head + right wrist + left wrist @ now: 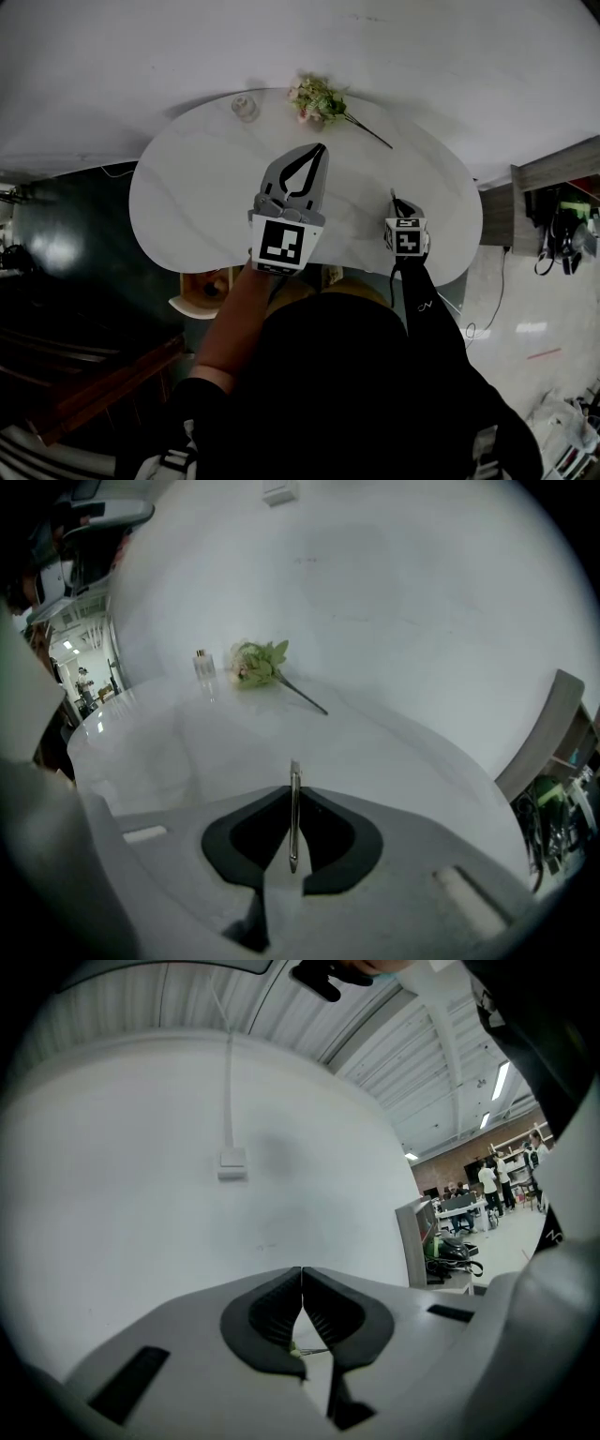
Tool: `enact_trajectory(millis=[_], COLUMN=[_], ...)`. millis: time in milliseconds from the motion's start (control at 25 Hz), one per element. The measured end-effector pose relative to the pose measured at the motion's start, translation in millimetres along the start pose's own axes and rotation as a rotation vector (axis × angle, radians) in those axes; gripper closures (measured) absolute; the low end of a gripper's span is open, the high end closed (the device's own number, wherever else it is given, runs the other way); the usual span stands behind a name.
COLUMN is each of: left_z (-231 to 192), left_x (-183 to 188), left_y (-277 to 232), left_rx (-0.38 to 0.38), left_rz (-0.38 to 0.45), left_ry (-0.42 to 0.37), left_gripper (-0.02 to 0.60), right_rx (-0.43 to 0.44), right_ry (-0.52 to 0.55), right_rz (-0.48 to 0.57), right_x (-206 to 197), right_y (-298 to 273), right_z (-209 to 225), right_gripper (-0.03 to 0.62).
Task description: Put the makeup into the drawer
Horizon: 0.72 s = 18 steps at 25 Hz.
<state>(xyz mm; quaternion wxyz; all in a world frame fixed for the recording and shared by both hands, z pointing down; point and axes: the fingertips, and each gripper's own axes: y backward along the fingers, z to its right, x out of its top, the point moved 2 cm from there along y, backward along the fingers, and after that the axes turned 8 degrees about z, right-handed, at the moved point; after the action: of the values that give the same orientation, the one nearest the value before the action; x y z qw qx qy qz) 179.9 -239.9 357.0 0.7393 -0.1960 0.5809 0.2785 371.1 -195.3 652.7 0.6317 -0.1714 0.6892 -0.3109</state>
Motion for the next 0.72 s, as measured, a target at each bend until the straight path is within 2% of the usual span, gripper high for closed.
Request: enact_trajectory(millis=[120,440,640,720], left_z=[1.8,-1.0,-1.8,-2.5], left_x=[4.4,20.8,22.9,23.2], left_y=[-0.3,1.8,3.8,4.9], left_rx=[0.003,0.012,0.013,0.015], left_rz=[0.018,0.056,0.081,0.082], left_ry=[0.029,0.011,0.033,0.035], left_gripper=[0.572,0.572,0.572,0.572], right_rx=[-0.004,-0.014,-0.022,-0.012], right_ry=[0.011,0.079,0.124,0.133], right_rz=[0.1,0.462,0.66,0.71], right_x=[31.5,157.0,206.2,216.6], right_y=[12.7,75.6,132.2,146.9], right_z=[3.0,-0.4,-17.4,-24.4], right_gripper=[0.56,0.56,0.56,0.56])
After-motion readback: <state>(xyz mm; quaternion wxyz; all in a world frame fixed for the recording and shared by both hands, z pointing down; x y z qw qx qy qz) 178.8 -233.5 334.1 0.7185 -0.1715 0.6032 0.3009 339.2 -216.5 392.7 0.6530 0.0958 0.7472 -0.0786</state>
